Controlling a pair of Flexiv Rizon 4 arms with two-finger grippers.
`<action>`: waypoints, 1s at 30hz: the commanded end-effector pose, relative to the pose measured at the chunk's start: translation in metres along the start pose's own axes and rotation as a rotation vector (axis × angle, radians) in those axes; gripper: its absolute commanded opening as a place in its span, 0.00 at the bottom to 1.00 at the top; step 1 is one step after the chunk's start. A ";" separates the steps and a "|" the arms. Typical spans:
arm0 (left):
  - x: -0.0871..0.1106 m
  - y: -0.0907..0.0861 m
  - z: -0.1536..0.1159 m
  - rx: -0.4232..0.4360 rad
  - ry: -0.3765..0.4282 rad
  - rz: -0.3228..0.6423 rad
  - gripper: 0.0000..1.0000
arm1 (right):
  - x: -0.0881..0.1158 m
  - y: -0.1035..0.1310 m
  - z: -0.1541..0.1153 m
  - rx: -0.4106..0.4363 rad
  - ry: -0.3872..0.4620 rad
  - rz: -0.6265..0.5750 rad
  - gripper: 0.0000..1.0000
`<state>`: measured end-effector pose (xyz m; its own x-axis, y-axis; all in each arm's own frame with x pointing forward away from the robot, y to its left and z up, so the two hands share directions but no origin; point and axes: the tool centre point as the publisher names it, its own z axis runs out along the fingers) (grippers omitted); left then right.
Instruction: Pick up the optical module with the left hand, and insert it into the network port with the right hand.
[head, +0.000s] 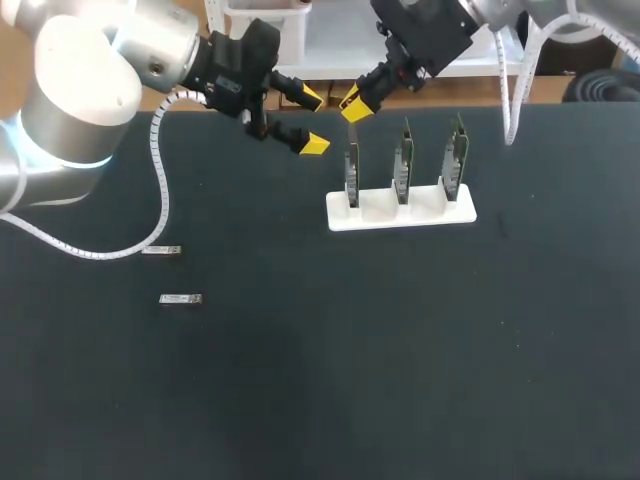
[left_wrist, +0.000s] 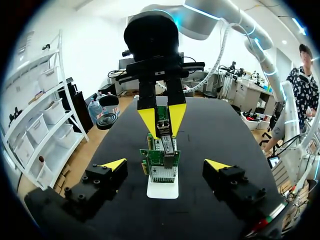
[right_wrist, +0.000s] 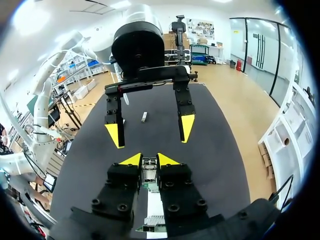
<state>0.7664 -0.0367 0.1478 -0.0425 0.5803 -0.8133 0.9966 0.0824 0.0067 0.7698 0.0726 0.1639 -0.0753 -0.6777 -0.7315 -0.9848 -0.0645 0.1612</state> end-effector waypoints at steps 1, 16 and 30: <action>-0.001 0.001 0.000 0.004 0.006 -0.002 1.00 | 0.007 0.001 0.005 0.007 0.003 0.001 0.00; -0.001 0.001 0.000 0.004 0.006 -0.002 1.00 | -0.001 0.004 -0.003 0.026 0.000 -0.037 0.00; -0.001 0.001 0.000 0.004 0.006 -0.002 1.00 | 0.006 0.002 0.004 0.017 -0.016 -0.016 0.00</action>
<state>0.7664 -0.0367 0.1477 -0.0425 0.5803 -0.8133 0.9966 0.0824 0.0067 0.7691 0.0727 0.1645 -0.0611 -0.6680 -0.7416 -0.9877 -0.0667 0.1415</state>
